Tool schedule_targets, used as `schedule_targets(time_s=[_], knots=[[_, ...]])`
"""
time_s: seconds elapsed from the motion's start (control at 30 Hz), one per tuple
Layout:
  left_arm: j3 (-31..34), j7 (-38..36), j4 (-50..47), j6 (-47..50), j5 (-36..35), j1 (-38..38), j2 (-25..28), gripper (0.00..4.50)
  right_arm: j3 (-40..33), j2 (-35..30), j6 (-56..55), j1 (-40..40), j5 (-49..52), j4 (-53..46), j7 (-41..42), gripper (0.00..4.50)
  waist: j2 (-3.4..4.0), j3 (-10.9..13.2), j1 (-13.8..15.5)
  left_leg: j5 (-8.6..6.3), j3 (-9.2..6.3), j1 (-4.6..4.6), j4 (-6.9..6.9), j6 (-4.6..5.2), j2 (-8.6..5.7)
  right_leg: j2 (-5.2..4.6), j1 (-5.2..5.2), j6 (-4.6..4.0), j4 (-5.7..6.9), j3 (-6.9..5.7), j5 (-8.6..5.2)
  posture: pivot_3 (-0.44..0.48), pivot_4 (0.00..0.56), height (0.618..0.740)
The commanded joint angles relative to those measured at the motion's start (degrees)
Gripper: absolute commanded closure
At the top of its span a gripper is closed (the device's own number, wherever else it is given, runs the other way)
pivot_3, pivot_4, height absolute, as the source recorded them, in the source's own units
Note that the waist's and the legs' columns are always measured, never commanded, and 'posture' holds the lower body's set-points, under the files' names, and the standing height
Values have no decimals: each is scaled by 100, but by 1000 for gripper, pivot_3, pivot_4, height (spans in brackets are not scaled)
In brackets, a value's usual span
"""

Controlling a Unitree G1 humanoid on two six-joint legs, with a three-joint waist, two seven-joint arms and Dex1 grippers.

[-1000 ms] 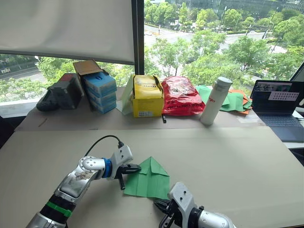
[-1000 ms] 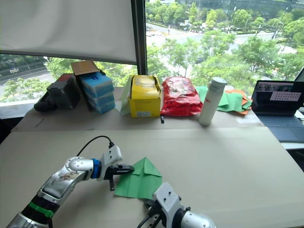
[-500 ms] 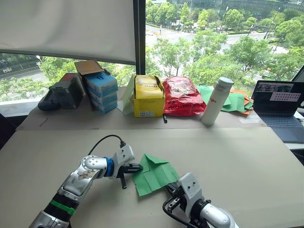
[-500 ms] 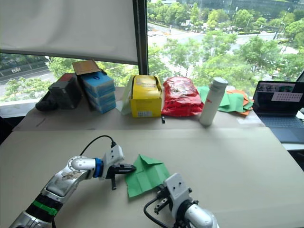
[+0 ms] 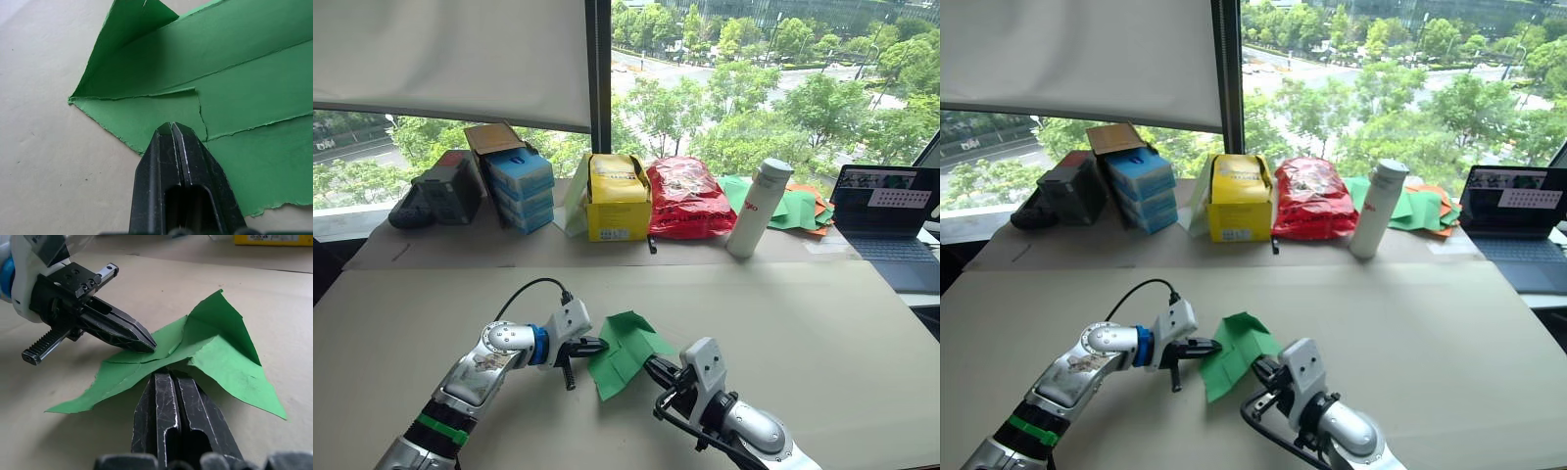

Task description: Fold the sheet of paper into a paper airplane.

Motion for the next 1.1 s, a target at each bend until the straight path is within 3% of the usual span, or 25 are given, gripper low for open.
schedule_targets(time_s=[0.03, 0.33, 0.63, 1.1], knots=[[-130, 44, 133, 138, 188, 95, 30, 4463, -10, -157, -195, -189, -265, 149, -10, 4500, 0, 0, -1, 0, 0, 0, 0, 0, 0, 0, 0, 0, 0, -1, 0, 0, 150, 740], [-58, 42, 87, 127, 179, 169, 94, 4463, -120, -739, 349, -145, -819, 343, -171, 4500, 1, 0, -15, 7, 2, 0, 0, -11, -1, 1, 2, -1, 3, -3, 0, 0, 150, 740], [-8, 25, 55, 124, 183, 183, 174, 4463, -556, 292, 353, -262, -281, 856, -542, 4500, -6, -5, -55, 4, 1, 4, -1, -7, 5, 0, 2, -2, 5, 7, 0, 0, 150, 740], [59, -13, 124, 84, 179, 58, 223, 4463, -627, 557, -109, -817, 600, 1263, 554, 4500, -1, -2, -76, 5, 3, 4, -3, -8, 4, 1, -3, -5, 11, 30, 0, 0, 150, 740]])
